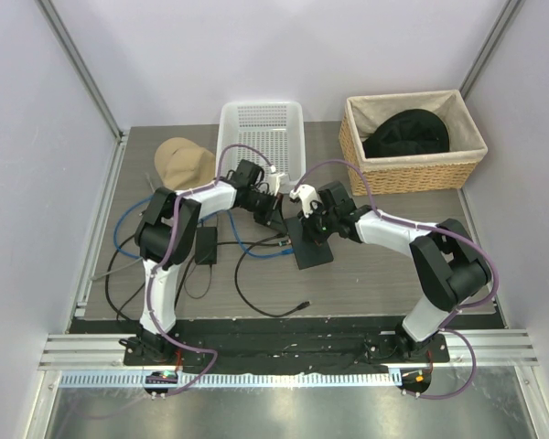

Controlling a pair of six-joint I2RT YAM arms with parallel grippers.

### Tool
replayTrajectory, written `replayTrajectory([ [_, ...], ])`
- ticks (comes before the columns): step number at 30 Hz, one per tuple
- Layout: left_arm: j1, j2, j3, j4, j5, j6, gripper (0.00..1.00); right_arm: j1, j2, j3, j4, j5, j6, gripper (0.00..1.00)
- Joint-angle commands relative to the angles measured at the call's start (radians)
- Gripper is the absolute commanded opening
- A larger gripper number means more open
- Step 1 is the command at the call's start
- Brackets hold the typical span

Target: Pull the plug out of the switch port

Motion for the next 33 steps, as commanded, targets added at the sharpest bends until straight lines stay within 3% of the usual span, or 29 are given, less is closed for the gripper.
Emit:
replayTrajectory([
  [1,-0.029,0.041,0.033,-0.076,-0.091,0.041,0.00,0.010,0.049,0.001,-0.099,0.003,0.004,0.01],
  [6,-0.023,0.075,0.146,-0.109,-0.217,-0.012,0.00,0.010,0.047,0.000,-0.097,0.003,0.004,0.01],
  [11,-0.024,0.008,0.023,-0.042,-0.333,-0.175,0.00,0.010,0.037,-0.011,-0.087,0.012,0.011,0.01],
  [13,-0.024,-0.020,-0.021,0.004,-0.314,-0.189,0.00,0.010,0.035,-0.011,-0.087,0.014,0.010,0.01],
  [16,-0.013,0.004,0.004,0.018,-0.132,-0.155,0.00,0.010,0.041,-0.005,-0.088,0.012,0.010,0.01],
  [18,-0.010,0.030,0.023,0.011,-0.107,-0.146,0.00,0.010,0.046,-0.002,-0.096,0.009,0.008,0.01],
  [27,-0.009,-0.035,0.050,-0.142,-0.396,-0.238,0.00,0.011,0.035,-0.011,-0.087,0.015,0.013,0.01],
  [33,0.032,-0.075,0.051,-0.317,-0.476,-0.220,0.00,0.010,0.050,-0.002,-0.099,0.014,0.014,0.01],
])
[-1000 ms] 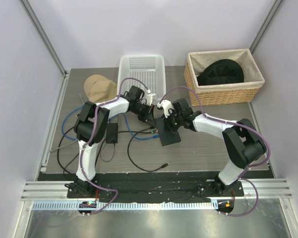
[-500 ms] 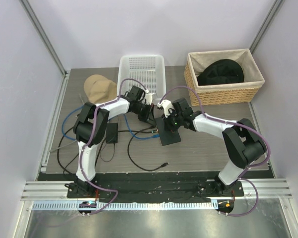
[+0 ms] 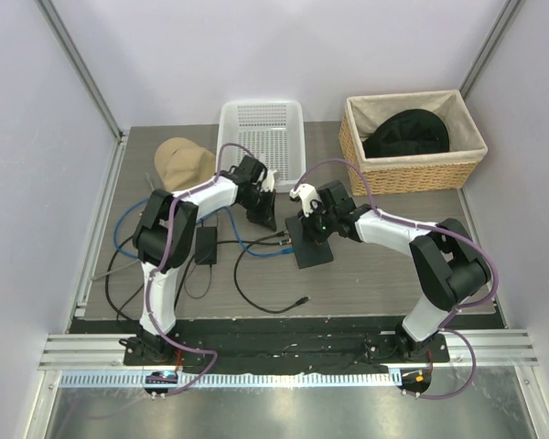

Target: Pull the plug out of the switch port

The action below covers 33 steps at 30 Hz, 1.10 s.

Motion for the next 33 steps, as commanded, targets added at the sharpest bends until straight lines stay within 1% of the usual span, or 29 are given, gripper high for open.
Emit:
replayTrajectory([
  [1,0.060,-0.047,-0.013,-0.191,-0.170,0.020,0.00,0.010,0.050,-0.010,-0.089,0.003,0.011,0.01],
  [2,0.080,-0.059,-0.019,-0.202,-0.152,0.034,0.00,0.012,0.053,-0.006,-0.093,0.003,0.010,0.01],
  [4,0.104,-0.076,-0.051,-0.176,-0.038,0.038,0.00,0.013,0.058,-0.002,-0.097,0.002,0.007,0.01],
  [5,0.129,-0.094,-0.068,-0.144,0.015,0.037,0.00,0.013,0.061,0.001,-0.097,0.002,0.007,0.01],
  [6,0.140,-0.106,-0.106,-0.058,0.057,0.017,0.00,0.013,0.063,0.003,-0.099,0.000,0.005,0.01],
  [7,0.146,-0.114,-0.126,-0.012,0.115,0.006,0.12,0.012,0.064,0.003,-0.099,0.000,0.005,0.01],
  [8,0.155,-0.126,-0.148,0.039,0.141,-0.005,0.23,0.013,0.063,0.003,-0.099,0.000,0.007,0.01],
  [9,0.157,-0.142,-0.197,0.150,0.178,-0.030,0.31,0.013,0.060,0.001,-0.100,0.000,0.005,0.01],
  [10,0.155,-0.149,-0.220,0.206,0.236,-0.041,0.39,0.013,0.058,0.000,-0.096,0.000,0.007,0.01],
  [12,0.154,-0.143,-0.261,0.325,0.267,-0.069,0.44,0.013,0.047,-0.008,-0.091,0.003,0.007,0.01],
  [13,0.152,-0.134,-0.263,0.346,0.275,-0.089,0.47,0.013,0.043,-0.013,-0.085,0.003,0.007,0.01],
  [18,0.149,-0.064,-0.219,0.393,0.352,-0.109,0.48,0.013,0.037,-0.020,-0.082,0.006,0.010,0.01],
  [25,0.143,0.018,-0.188,0.389,0.438,-0.086,0.43,0.012,0.040,-0.017,-0.083,0.009,0.011,0.01],
  [28,0.128,0.036,-0.185,0.383,0.451,-0.049,0.40,0.013,0.043,-0.014,-0.085,0.009,0.011,0.01],
  [29,0.123,0.042,-0.173,0.355,0.453,-0.031,0.39,0.013,0.046,-0.013,-0.085,0.009,0.011,0.01],
  [30,0.118,0.045,-0.164,0.334,0.456,0.021,0.38,0.012,0.047,-0.011,-0.086,0.009,0.011,0.01],
  [33,0.106,0.045,-0.150,0.254,0.447,0.112,0.38,0.013,0.050,-0.009,-0.088,0.009,0.011,0.01],
])
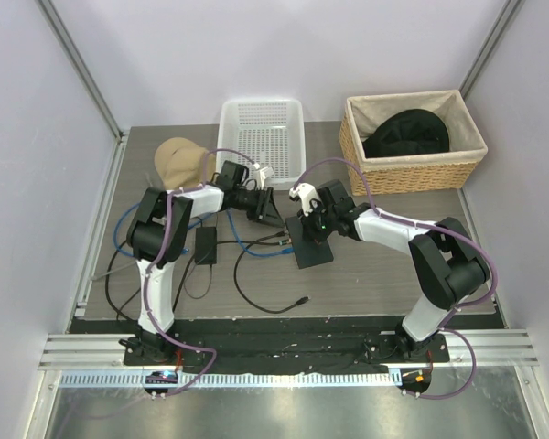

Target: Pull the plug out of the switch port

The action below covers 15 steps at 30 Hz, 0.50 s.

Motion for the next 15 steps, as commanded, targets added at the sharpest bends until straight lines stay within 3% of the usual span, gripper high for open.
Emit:
replayTrajectory([
  [1,-0.015,0.031,0.019,-0.129,-0.005,0.130,0.39,0.013,0.039,-0.027,-0.070,0.006,0.009,0.01],
  [6,-0.017,-0.001,-0.035,-0.188,-0.036,0.246,0.41,0.013,0.040,-0.025,-0.072,0.008,0.010,0.01],
  [15,-0.047,0.020,-0.026,-0.150,-0.054,0.240,0.48,0.013,0.045,-0.021,-0.081,0.009,0.009,0.01],
])
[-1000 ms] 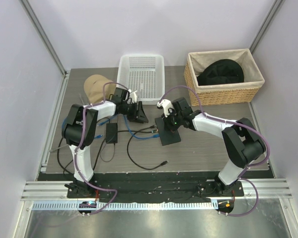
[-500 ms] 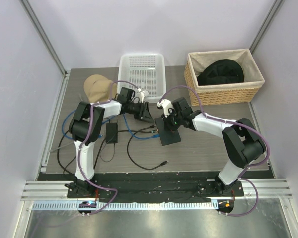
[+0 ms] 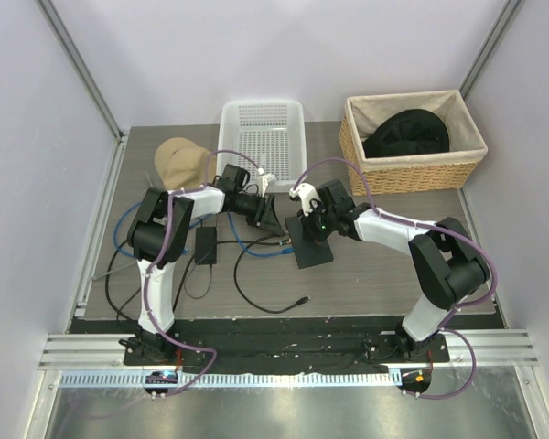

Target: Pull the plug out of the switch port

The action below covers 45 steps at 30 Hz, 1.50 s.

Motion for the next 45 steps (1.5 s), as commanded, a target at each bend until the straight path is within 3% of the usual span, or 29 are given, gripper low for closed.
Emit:
replayTrajectory([
  [1,-0.032,0.013,-0.021,-0.046,-0.078,0.040,0.47,0.013,0.045,-0.021,-0.080,0.009,0.009,0.01],
  [6,-0.066,-0.004,-0.029,-0.023,-0.143,0.044,0.46,0.012,0.040,-0.024,-0.080,0.009,0.007,0.01],
  [10,-0.061,-0.142,-0.131,0.085,-0.259,0.060,0.47,0.013,0.023,-0.038,-0.077,0.019,0.004,0.01],
  [15,-0.046,-0.248,-0.159,0.018,-0.302,0.155,0.48,0.010,-0.003,-0.018,-0.059,0.035,0.001,0.01],
  [17,-0.011,-0.281,-0.187,0.012,-0.295,0.129,0.48,-0.002,-0.021,0.074,-0.058,0.052,-0.040,0.02],
  [18,0.000,-0.332,-0.199,0.020,-0.293,0.097,0.48,-0.002,-0.039,0.114,-0.063,0.048,-0.075,0.11],
  [19,0.012,-0.357,-0.222,0.024,-0.290,0.063,0.48,-0.002,-0.041,0.202,-0.074,0.039,-0.129,0.29],
  [21,0.043,-0.410,-0.236,0.008,-0.290,0.040,0.48,-0.004,-0.018,0.296,-0.089,0.052,-0.191,0.37],
  [25,0.104,-0.505,-0.224,-0.055,-0.276,-0.026,0.48,-0.004,0.058,0.540,-0.078,0.072,-0.070,0.36],
  [28,0.176,-0.561,-0.224,-0.054,-0.307,-0.089,0.47,0.004,0.129,0.611,-0.025,0.038,0.044,0.33],
  [30,0.230,-0.585,-0.216,-0.022,-0.383,-0.165,0.45,0.011,0.170,0.639,0.013,0.203,0.119,0.27],
  [33,0.262,-0.587,-0.141,-0.038,-0.529,-0.189,0.48,0.008,0.226,0.684,0.076,0.430,0.122,0.29],
  [37,0.265,-0.503,-0.031,-0.069,-0.598,-0.192,0.51,-0.013,0.301,0.743,0.086,0.534,0.088,0.39],
  [43,0.265,-0.314,0.159,-0.120,-0.765,-0.255,0.52,-0.034,0.344,0.725,0.119,0.582,0.050,0.38],
  [45,0.265,-0.276,0.187,-0.106,-0.758,-0.264,0.52,-0.041,0.322,0.696,0.130,0.586,0.036,0.38],
])
